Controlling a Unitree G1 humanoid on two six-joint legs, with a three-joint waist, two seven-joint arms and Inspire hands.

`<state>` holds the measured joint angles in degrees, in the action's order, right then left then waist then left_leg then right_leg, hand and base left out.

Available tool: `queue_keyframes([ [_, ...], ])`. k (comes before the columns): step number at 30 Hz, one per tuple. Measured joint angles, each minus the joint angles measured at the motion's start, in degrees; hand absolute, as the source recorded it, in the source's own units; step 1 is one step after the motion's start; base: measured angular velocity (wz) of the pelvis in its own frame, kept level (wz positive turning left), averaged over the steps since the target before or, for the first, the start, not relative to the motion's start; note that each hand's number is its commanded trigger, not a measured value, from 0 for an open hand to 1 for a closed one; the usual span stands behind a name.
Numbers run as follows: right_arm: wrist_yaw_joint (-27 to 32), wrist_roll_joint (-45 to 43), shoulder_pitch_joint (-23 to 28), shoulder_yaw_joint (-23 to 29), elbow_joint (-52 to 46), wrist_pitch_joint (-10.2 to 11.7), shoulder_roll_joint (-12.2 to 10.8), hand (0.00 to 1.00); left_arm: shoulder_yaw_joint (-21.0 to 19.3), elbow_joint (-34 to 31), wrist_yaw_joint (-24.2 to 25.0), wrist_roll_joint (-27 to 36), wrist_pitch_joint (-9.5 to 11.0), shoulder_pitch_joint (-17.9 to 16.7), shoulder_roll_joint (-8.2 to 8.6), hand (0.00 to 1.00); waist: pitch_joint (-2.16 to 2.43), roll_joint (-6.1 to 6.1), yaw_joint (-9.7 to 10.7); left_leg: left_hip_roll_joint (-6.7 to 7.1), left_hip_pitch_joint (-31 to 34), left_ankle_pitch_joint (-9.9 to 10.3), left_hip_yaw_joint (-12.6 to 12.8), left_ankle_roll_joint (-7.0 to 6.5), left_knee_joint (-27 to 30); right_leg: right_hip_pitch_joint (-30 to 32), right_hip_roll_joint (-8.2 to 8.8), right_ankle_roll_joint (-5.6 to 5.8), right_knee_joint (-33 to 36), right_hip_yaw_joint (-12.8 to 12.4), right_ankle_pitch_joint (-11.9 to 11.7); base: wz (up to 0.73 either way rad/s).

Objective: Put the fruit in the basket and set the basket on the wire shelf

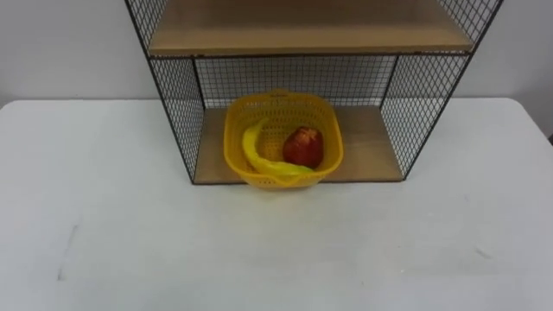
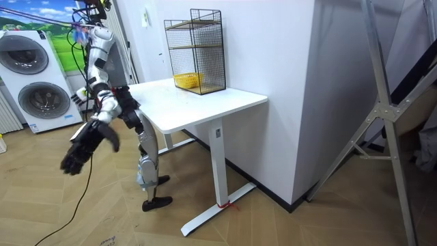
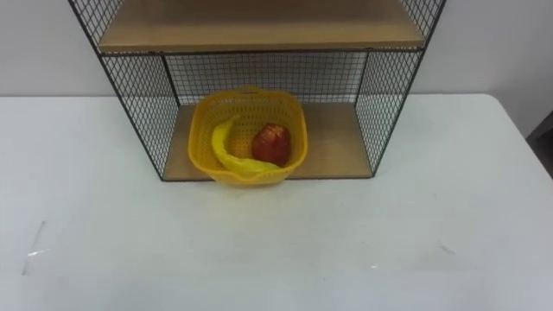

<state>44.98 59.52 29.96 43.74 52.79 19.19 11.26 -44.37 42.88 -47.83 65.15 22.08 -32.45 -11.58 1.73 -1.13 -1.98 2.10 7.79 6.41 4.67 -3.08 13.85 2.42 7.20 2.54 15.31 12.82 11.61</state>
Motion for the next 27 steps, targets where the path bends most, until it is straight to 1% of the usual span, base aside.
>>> queue_keyframes([
  [1,-0.3,-1.5,-0.2,-0.4,2.7,-0.1,-0.7,0.00,0.1,2.6,0.6,-0.3,-0.2,0.4,0.36,0.00,-0.01,0.02,0.0,0.01,-0.2,0.2,0.0,-0.09,0.0,-0.3,0.08,0.03,-0.1,0.2,0.0,-0.06],
  [2,-0.8,-4.0,-0.3,-2.4,6.7,-0.5,-2.3,0.00,0.9,6.8,2.1,-1.5,-1.1,0.7,1.42,0.00,-0.03,0.01,-0.1,0.07,-0.8,0.4,0.0,-0.13,-0.3,-1.0,0.24,0.09,0.0,0.6,0.0,-0.07],
  [3,-1.9,-6.6,-1.8,-5.6,11.4,-1.8,-3.2,0.00,2.9,11.0,3.6,-4.3,-2.2,1.4,2.24,0.00,-0.09,-0.08,0.0,0.25,-1.6,0.4,0.0,-0.10,-1.0,-1.5,0.16,0.10,-0.1,0.0,0.0,-0.08],
  [4,-2.6,-8.7,-2.6,-7.2,14.3,-2.8,-3.3,0.00,3.9,13.3,4.4,-6.1,-2.9,2.0,2.47,0.00,-0.10,-0.09,0.1,0.33,-2.1,0.4,0.0,-0.08,-1.4,-1.8,0.09,0.17,-0.4,-0.2,0.0,-0.03],
  [5,-3.8,-13.4,-4.4,-9.0,18.0,-5.1,-3.5,0.00,5.5,16.7,6.3,-10.0,-4.6,3.6,2.97,0.00,-0.12,-0.03,0.3,0.44,-2.8,0.3,0.1,0.04,-2.0,-2.4,0.04,0.26,-0.6,-0.7,-0.1,-0.07],
  [6,-4.9,-18.6,-6.8,-11.5,20.9,-6.7,-3.3,0.00,8.0,20.3,8.7,-14.4,-6.0,5.0,3.19,0.00,-0.12,-0.05,0.1,0.45,-3.6,0.2,0.6,0.28,-2.4,-2.5,0.01,0.29,-0.5,-1.5,-0.1,-0.11],
  [7,-5.5,-21.6,-8.0,-13.4,22.4,-7.4,-3.2,0.00,9.5,21.7,9.8,-16.9,-6.7,5.5,3.30,0.00,-0.12,-0.05,0.1,0.39,-3.9,0.2,0.6,0.28,-2.4,-2.6,-0.02,0.29,-0.5,-1.5,-0.1,-0.24],
  [9,-9.5,-30.2,-12.9,-21.1,26.6,-10.1,-2.5,0.00,16.7,25.2,15.0,-26.4,-9.3,6.4,3.51,0.00,-0.21,-0.17,0.1,0.27,-4.9,0.2,0.4,0.27,-2.4,-3.7,-0.36,0.23,-0.9,-1.6,-0.2,-0.18],
  [10,-10.4,-32.1,-13.9,-22.7,27.3,-10.8,-2.2,0.00,18.3,26.0,16.4,-28.9,-10.0,6.6,3.53,0.00,-0.22,-0.16,0.0,0.29,-5.3,0.2,0.4,0.27,-2.5,-4.1,-0.37,0.23,-0.9,-1.7,-0.2,0.00],
  [11,-12.4,-35.4,-15.2,-25.2,27.5,-12.5,-1.8,0.00,21.1,27.0,19.0,-34.8,-11.9,6.9,3.55,0.00,-0.22,-0.18,0.1,0.40,-6.0,0.2,0.3,0.27,-2.4,-5.0,-0.31,0.25,-1.0,-1.6,-0.2,0.17],
  [12,-14.2,-37.9,-16.0,-27.1,27.5,-13.6,-1.6,0.00,23.3,26.8,21.1,-39.4,-13.5,7.4,3.56,0.00,-0.25,-0.22,0.3,0.49,-6.3,0.2,0.0,0.27,-2.4,-5.7,-0.33,0.27,-1.5,-1.3,-0.2,0.24],
  [13,-15.1,-39.1,-16.6,-28.0,27.5,-14.2,-1.5,0.00,24.4,26.8,21.8,-41.7,-14.4,7.9,3.56,0.00,-0.27,-0.24,0.2,0.51,-6.3,0.2,-0.1,0.27,-2.5,-5.9,-0.33,0.32,-1.7,-1.1,-0.2,0.28],
  [14,-16.7,-41.3,-17.7,-29.5,27.5,-15.3,-1.4,0.00,26.5,26.9,23.2,-46.3,-16.1,8.8,3.57,0.00,-0.35,-0.36,0.2,0.53,-6.4,0.2,-0.1,0.28,-2.5,-6.0,-0.28,0.40,-1.8,-0.8,-0.4,0.23],
  [15,-18.4,-43.8,-18.5,-31.4,27.5,-16.3,-1.3,0.00,29.2,26.9,24.5,-50.6,-17.5,9.6,3.62,0.00,-0.62,-0.41,0.2,0.54,-6.5,0.1,-0.1,0.30,-2.5,-6.2,-0.28,0.42,-1.9,-0.6,-0.9,0.20],
  [16,-19.3,-44.7,-18.7,-32.1,27.3,-16.9,-1.3,0.00,30.2,26.8,25.2,-52.5,-18.3,10.1,3.67,0.00,-0.71,-0.37,0.2,0.52,-6.5,0.1,-0.1,0.31,-2.5,-6.3,-0.32,0.40,-2.0,-0.6,-0.9,0.15],
  [18,-23.1,-48.3,-19.4,-34.1,27.0,-19.1,-1.3,0.00,32.0,26.5,28.5,-60.0,-21.3,12.9,3.73,0.00,-0.85,-0.21,0.2,0.51,-6.5,-0.1,-0.5,0.67,-2.5,-6.7,-0.59,0.32,-2.6,-0.4,-1.1,0.04],
  [19,-24.0,-49.1,-19.8,-34.4,27.0,-19.8,-1.2,0.00,32.3,26.5,29.1,-61.2,-21.8,13.1,3.70,0.00,-0.89,-0.15,0.1,0.52,-6.5,-0.2,-0.7,0.83,-2.5,-6.8,-0.70,0.29,-2.7,-0.6,-1.2,-0.11],
  [20,-25.7,-50.3,-20.0,-35.3,26.9,-20.7,-1.1,0.00,32.3,26.3,30.4,-63.2,-22.5,14.1,3.70,0.00,-1.01,-0.05,0.1,0.52,-6.5,-0.4,-0.7,1.08,-2.4,-6.7,-1.20,0.25,-2.8,-1.0,-1.2,-0.15],
  [21,-27.1,-51.7,-19.9,-35.6,26.2,-21.3,-1.1,0.00,32.3,25.6,31.4,-64.9,-23.1,14.6,3.73,0.00,-1.17,0.09,0.1,0.51,-6.5,-0.4,-0.7,1.09,-2.3,-6.7,-1.29,0.23,-2.8,-1.1,-1.2,-0.13],
  [22,-27.7,-52.4,-20.0,-35.6,25.7,-21.8,-1.2,0.00,32.2,25.6,31.9,-65.7,-23.2,15.0,3.74,0.00,-1.32,0.21,0.1,0.50,-6.5,-0.4,-0.8,1.09,-2.2,-6.7,-1.31,0.22,-2.7,-1.2,-1.2,-0.11],
  [23,-28.6,-53.9,-20.1,-35.6,25.4,-22.2,-1.2,0.00,32.3,25.4,32.5,-66.5,-23.6,15.7,3.73,0.00,-1.49,0.39,0.2,0.52,-6.5,-0.4,-0.8,1.09,-2.1,-6.6,-1.34,0.21,-2.7,-1.4,-1.2,-0.09],
  [24,-29.3,-55.4,-20.2,-35.7,25.4,-23.0,-1.2,0.00,32.3,24.9,33.1,-67.3,-24.6,16.7,3.67,0.00,-1.59,0.43,0.5,0.53,-6.5,-0.4,-0.8,1.09,-2.1,-6.4,-1.34,0.20,-2.7,-1.4,-1.2,-0.08],
  [25,-29.6,-55.9,-20.2,-35.7,25.4,-23.3,-1.3,0.00,32.3,24.8,33.4,-67.6,-24.9,16.7,3.61,0.00,-1.68,0.42,0.5,0.54,-6.5,-0.4,-0.8,1.10,-2.1,-6.4,-1.34,0.20,-2.6,-1.4,-1.2,0.00],
  [27,-30.6,-57.8,-20.6,-35.8,25.1,-25.2,-1.4,0.00,33.1,23.6,34.5,-68.4,-26.1,17.7,3.57,0.00,-1.99,0.25,0.6,0.54,-6.5,-0.5,-0.8,1.13,-2.2,-6.3,-1.32,0.19,-2.6,-1.4,-1.2,0.00],
])
